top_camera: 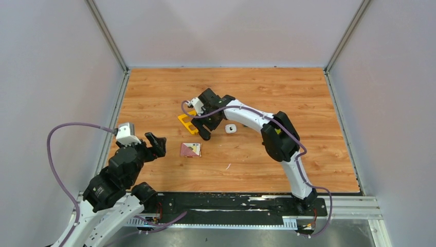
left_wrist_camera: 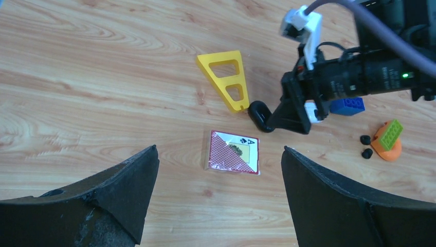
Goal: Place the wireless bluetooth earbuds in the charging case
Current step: Pick up the charging case from the center of the board.
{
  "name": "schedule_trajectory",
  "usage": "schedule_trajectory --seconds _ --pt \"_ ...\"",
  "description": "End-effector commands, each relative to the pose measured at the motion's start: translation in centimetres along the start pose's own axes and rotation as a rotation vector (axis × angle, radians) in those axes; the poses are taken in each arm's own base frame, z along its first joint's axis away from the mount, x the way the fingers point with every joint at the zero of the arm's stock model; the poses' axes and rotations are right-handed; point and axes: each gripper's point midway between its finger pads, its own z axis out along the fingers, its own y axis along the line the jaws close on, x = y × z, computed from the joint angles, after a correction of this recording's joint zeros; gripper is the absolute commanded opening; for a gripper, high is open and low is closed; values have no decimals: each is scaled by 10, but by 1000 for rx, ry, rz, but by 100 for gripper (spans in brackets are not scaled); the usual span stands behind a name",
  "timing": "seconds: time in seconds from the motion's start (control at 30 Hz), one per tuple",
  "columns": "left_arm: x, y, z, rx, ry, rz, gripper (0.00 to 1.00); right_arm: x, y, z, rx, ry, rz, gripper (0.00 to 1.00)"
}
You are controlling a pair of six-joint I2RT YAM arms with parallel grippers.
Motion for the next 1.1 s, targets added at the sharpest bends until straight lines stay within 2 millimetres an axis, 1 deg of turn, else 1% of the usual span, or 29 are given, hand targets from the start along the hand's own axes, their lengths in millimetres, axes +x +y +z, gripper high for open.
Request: schedule_trajectory --seconds 0.0,0.07,0.2,0.4,0.43,0.57,0.67,0.83,0.93,1.0,1.07 --pt "-1 -9 3 31 4 -13 94 -18 11 8 38 -27 -15 69" --pt "4 -10 5 32 16 -23 94 -17 13 10 41 -20 -20 69" --pt "10 -17 8 62 30 -51 93 -10 11 15 68 3 -23 67" --pt "9 -22 11 75 34 -48 92 4 9 22 118 44 -54 56" --pt "9 -23 11 76 34 -45 92 5 9 23 122 49 -60 55" --pt "9 -24 11 83 40 -36 92 4 8 26 128 50 -71 54" --pt "10 -23 10 85 44 -33 92 2 11 27 115 46 -83 52" --pt "13 -22 9 88 44 -31 92 4 16 31 84 54 -90 50" --pt "14 -23 10 92 46 -30 92 7 16 32 82 61 -96 44" --pt "14 -24 11 97 48 -22 92 8 15 31 87 66 -107 35" --pt "15 -25 13 101 47 -7 92 7 15 22 91 65 -121 25"
